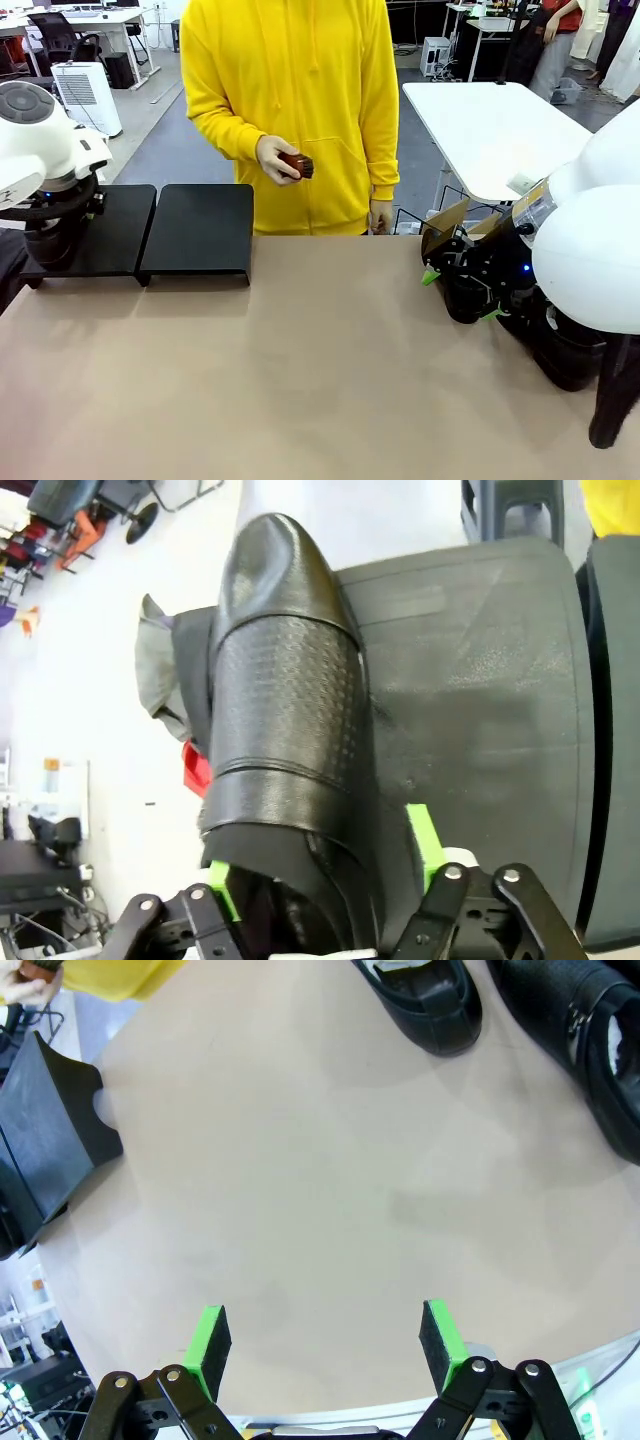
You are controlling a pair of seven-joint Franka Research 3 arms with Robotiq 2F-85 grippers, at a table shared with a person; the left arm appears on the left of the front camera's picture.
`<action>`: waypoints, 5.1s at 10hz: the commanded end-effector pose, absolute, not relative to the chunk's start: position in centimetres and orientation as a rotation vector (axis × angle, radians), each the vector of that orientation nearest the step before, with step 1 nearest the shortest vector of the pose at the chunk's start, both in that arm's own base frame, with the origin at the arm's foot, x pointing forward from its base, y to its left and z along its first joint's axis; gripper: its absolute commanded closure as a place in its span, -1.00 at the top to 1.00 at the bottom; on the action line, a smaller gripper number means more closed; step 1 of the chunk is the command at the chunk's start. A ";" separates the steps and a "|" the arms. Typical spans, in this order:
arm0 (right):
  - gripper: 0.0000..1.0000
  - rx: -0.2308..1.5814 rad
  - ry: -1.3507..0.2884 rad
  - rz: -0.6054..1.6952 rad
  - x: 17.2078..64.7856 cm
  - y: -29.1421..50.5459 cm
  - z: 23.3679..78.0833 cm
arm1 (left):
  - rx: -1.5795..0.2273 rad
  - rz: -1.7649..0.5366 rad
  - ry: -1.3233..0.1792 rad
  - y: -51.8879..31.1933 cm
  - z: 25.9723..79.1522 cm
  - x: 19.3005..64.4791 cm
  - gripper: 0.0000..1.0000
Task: Organize the shoes by placing them on the stand.
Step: Place the Shoe from the middle of the table onto the Shoes Stand, then pick up one Shoe and place it in the middle of the table.
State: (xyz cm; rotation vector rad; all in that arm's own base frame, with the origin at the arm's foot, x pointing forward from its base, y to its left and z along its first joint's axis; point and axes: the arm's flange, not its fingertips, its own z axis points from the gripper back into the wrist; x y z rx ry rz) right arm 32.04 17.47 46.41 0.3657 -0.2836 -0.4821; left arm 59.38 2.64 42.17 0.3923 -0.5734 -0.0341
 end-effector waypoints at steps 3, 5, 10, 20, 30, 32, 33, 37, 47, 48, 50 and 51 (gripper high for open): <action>1.00 0.375 -0.293 -0.463 32.3 17.3 46.4 | 0.397 -0.002 -0.591 2.7 43.5 58.9 0.89; 1.00 0.375 -0.293 -0.463 32.3 17.3 46.4 | 0.397 -0.002 -0.591 2.7 43.5 58.9 0.89; 1.00 0.375 -0.293 -0.463 32.3 17.3 46.4 | 0.397 -0.002 -0.591 2.7 43.5 58.9 0.89; 1.00 0.281 -0.296 -0.432 32.5 17.4 47.1 | 0.054 -0.084 -0.438 -3.3 58.6 44.4 0.89; 1.00 0.088 -0.293 0.015 40.5 16.1 46.7 | 0.047 -0.055 -0.453 -4.4 58.3 43.7 0.89; 1.00 0.083 -0.278 0.037 42.3 16.1 46.2 | 0.047 -0.055 -0.453 -4.4 58.3 43.7 0.89; 1.00 0.036 -0.258 0.015 43.7 15.6 46.0 | 0.047 -0.055 -0.453 -4.4 58.3 43.7 0.89; 1.00 0.033 -0.232 0.006 51.2 15.7 43.6 | 0.047 -0.055 -0.453 -4.4 58.3 43.7 0.89; 1.00 -0.009 -0.120 0.020 56.5 17.8 36.1 | 0.047 -0.055 -0.453 -4.4 58.3 43.7 0.89; 1.00 -0.013 -0.113 0.018 56.6 17.9 35.5 | 0.047 -0.055 -0.453 -4.4 58.3 43.7 0.89; 1.00 -0.019 -0.085 -0.007 56.8 17.9 34.3 | 0.047 -0.055 -0.453 -4.4 58.3 43.7 0.89; 1.00 -0.023 -0.072 -0.018 56.9 17.9 33.8 | 0.047 -0.055 -0.453 -4.4 58.3 43.7 0.89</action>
